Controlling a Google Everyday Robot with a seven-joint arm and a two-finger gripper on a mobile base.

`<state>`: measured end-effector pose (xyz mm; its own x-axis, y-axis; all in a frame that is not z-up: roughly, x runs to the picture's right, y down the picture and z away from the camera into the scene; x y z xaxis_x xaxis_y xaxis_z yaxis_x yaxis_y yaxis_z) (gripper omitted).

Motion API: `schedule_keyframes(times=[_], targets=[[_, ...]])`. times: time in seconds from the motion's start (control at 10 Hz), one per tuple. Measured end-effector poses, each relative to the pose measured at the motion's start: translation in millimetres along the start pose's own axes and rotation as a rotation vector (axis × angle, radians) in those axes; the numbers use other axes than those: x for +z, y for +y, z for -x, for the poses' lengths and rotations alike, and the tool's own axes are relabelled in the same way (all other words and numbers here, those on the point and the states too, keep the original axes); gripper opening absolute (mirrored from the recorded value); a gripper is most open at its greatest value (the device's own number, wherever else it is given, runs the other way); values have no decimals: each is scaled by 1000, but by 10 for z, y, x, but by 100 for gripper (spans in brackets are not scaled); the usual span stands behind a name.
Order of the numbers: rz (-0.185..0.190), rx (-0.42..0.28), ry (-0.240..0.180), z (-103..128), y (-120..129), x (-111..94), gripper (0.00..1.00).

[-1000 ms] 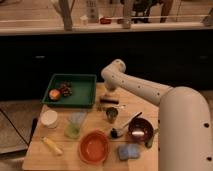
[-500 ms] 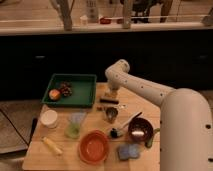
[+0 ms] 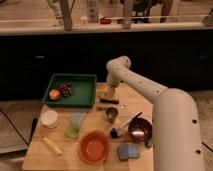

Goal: Place eraser in tray

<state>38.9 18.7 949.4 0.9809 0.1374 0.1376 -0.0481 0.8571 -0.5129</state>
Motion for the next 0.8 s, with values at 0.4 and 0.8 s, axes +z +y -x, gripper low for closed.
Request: schedule_keyframes(times=[0.4,0.8], targets=[[71,43,-15,31,138,231,77],[134,69,-2,-67,264,409,40]])
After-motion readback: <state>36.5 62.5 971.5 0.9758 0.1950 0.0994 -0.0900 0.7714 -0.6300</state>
